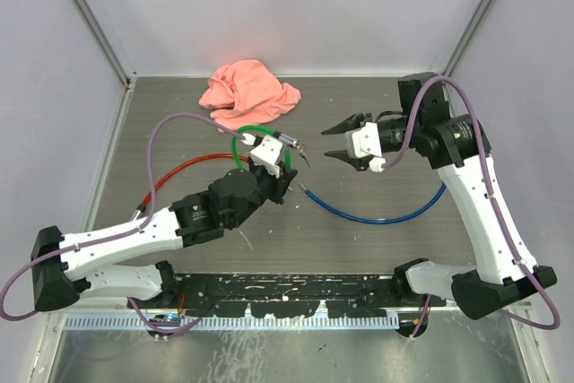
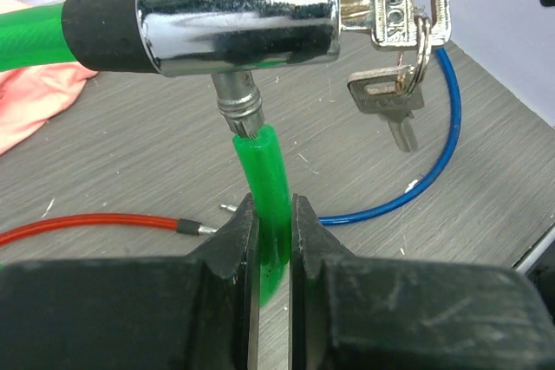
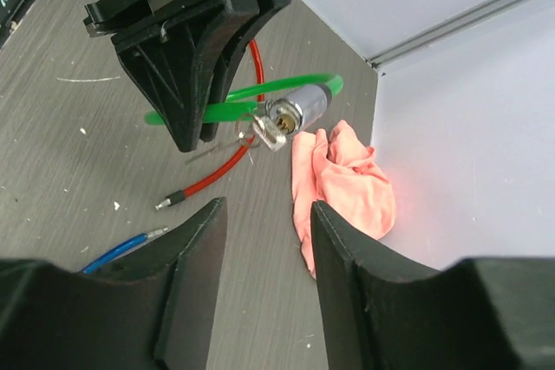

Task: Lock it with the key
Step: Lock the lock.

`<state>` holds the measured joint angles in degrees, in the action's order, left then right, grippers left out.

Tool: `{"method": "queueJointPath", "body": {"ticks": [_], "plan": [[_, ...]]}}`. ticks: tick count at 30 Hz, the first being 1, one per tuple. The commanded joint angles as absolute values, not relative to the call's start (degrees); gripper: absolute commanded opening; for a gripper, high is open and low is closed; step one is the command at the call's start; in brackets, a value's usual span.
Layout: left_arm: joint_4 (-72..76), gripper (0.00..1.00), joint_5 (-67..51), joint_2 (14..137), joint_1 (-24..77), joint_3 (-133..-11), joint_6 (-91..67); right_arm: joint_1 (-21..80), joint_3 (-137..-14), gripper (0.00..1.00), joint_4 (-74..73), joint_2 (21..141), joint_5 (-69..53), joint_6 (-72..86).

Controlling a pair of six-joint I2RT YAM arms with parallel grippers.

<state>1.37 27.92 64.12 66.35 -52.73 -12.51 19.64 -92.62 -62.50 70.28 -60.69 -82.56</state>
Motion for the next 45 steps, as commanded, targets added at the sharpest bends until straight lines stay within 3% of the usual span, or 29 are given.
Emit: {"method": "queueJointPath", "body": {"ticks": [1,29,45], "plan": [[2.8,0.00,26.1,65.0,66.1,-56.6,-15.0,20.9,-95.4,0.47,-63.7,70.7,-61.2,-89.1],[2.3,0.00,22.7,68.2,66.1,-59.5,-16.6,25.9,-91.8,0.39,-63.2,70.5,-53.7,-90.7],[2.8,0.00,22.7,68.1,66.1,-59.7,-16.7,26.7,-89.4,0.20,-59.3,69.5,-52.5,-84.0]]}}
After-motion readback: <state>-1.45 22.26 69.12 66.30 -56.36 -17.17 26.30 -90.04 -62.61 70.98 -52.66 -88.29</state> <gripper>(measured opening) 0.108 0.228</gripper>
